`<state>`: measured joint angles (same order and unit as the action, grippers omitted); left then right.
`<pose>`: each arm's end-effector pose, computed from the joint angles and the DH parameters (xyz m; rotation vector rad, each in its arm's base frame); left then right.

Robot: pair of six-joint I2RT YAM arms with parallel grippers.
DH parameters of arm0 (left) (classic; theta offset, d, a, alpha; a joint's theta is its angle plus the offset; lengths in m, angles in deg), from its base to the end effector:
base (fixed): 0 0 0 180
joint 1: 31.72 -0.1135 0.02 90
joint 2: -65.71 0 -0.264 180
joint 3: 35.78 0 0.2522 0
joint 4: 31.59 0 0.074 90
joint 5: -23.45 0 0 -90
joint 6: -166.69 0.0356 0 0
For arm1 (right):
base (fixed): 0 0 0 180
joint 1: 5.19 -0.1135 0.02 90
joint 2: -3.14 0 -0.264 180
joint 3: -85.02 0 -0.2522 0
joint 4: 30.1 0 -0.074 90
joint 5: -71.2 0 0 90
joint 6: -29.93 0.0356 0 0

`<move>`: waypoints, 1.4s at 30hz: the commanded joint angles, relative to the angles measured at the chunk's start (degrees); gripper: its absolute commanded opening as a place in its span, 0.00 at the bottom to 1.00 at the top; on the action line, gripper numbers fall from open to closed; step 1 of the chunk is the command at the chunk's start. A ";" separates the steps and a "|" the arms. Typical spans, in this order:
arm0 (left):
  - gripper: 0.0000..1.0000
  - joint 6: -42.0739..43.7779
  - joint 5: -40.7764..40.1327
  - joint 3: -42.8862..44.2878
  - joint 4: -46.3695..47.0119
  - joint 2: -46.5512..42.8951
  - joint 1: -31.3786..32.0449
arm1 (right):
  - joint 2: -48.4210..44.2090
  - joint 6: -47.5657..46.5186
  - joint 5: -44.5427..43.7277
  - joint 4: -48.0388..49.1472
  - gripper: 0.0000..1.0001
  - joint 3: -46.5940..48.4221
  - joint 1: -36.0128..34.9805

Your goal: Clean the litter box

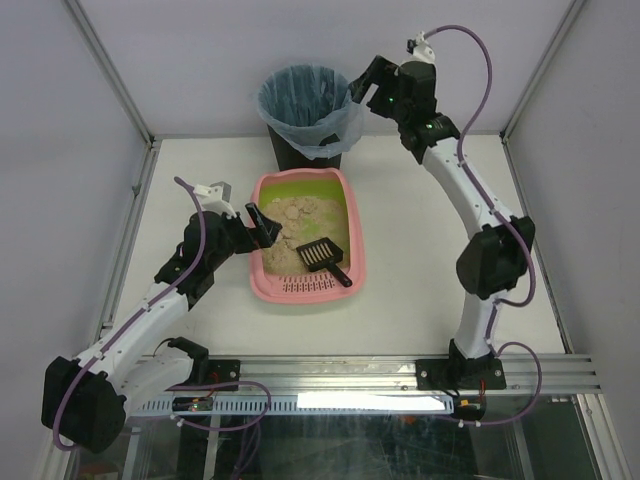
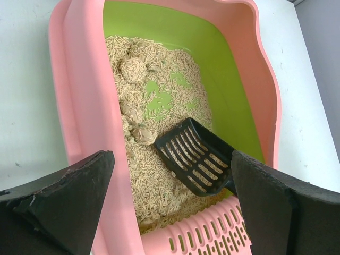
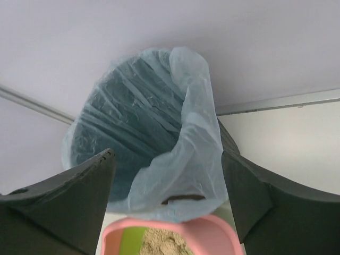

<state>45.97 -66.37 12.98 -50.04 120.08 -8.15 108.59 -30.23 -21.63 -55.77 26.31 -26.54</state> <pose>0.1991 -0.0870 0.2587 -0.1253 2.0397 -0.6076 0.4113 0.1589 0.4181 0.1688 1.7737 0.6080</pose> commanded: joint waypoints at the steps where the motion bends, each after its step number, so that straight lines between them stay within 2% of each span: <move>1: 0.97 -0.22 0.96 -0.19 2.57 -1.38 0.03 | 9.98 3.01 -1.40 -8.43 0.83 14.39 0.25; 7: 0.97 -0.14 1.83 -0.54 1.97 -1.20 -0.02 | 21.77 2.94 -1.31 -14.07 0.83 29.61 0.20; 16: 0.97 0.00 2.07 -0.59 1.61 -1.19 0.03 | 25.53 2.94 -1.31 -13.35 0.83 32.47 0.18; 17: 0.97 0.06 2.02 -0.63 1.55 -1.27 0.00 | 25.88 1.77 1.92 -13.22 0.54 33.01 0.24; 18: 0.97 0.05 2.01 -0.64 1.47 -1.28 0.02 | 26.20 1.29 2.41 -12.95 0.42 33.42 0.30; 19: 0.97 0.05 2.01 -0.63 1.35 -1.35 0.00 | 26.29 1.01 2.39 -12.53 0.36 33.68 0.32; 21: 0.97 0.05 2.04 -0.68 1.26 -1.44 0.01 | 26.09 0.52 1.68 -11.48 0.31 33.65 0.32; 26: 0.97 -0.13 1.92 -0.72 0.98 -1.76 -0.02 | 24.98 -0.14 0.58 -8.97 0.08 33.30 1.05; 30: 0.97 -0.09 1.88 -0.68 0.89 -1.81 0.05 | 23.25 -0.04 -1.05 -6.97 0.00 32.21 2.08; 35: 0.97 -0.22 1.75 -0.72 0.79 -1.72 0.03 | 18.94 -0.33 -6.51 -4.91 0.00 29.81 4.55; 42: 0.97 0.41 2.39 -0.10 0.13 -0.79 -0.02 | 10.97 -5.93 -9.04 -10.68 0.00 23.83 8.97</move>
<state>46.02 -64.92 12.70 -50.65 119.60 -8.15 130.95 -32.87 -27.49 -69.62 50.76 -20.61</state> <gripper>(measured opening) 0.970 0.053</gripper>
